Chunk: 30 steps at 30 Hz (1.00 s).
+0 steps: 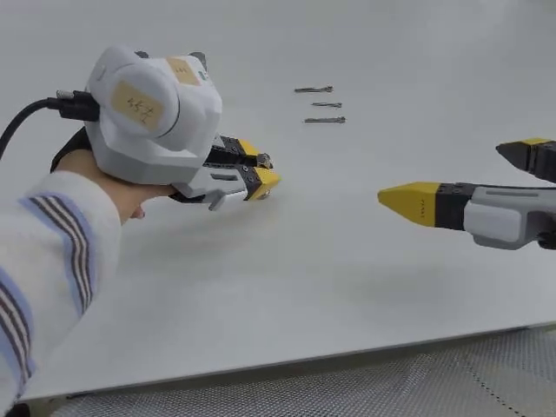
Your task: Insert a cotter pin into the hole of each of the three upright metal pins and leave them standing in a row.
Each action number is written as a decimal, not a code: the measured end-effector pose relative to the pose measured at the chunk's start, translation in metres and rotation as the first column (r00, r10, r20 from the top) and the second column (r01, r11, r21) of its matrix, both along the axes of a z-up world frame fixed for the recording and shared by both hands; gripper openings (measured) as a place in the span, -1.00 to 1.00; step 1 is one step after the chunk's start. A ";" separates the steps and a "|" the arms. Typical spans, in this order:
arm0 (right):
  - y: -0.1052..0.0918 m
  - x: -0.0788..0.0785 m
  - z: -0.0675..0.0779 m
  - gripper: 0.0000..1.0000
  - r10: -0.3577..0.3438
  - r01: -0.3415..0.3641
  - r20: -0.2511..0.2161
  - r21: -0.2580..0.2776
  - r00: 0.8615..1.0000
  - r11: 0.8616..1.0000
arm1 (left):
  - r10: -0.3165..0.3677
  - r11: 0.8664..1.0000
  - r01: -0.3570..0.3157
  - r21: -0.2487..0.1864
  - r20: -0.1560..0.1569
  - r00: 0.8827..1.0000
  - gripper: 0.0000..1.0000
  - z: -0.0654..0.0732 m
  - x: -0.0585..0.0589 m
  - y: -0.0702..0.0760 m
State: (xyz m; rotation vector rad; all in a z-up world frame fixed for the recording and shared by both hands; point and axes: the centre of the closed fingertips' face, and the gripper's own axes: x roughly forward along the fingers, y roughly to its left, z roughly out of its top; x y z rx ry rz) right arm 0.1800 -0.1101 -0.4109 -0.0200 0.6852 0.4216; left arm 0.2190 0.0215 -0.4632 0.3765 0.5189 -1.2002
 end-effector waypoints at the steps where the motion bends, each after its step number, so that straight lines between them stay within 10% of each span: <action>1: 0.000 0.000 0.000 0.93 0.001 -0.001 0.000 -0.001 1.000 1.000 | 0.000 1.000 0.000 0.000 0.000 1.000 -0.89 0.000 0.000 0.000; 11: 0.002 0.001 0.004 0.94 0.006 -0.006 0.009 -0.003 1.000 1.000 | 0.007 1.000 -0.007 -0.002 -0.001 1.000 -0.84 0.000 -0.002 -0.001; 30: 0.008 0.002 0.016 0.97 0.027 -0.028 0.056 0.010 0.998 1.000 | 0.048 0.999 -0.048 -0.017 -0.018 0.999 0.55 0.018 -0.012 0.022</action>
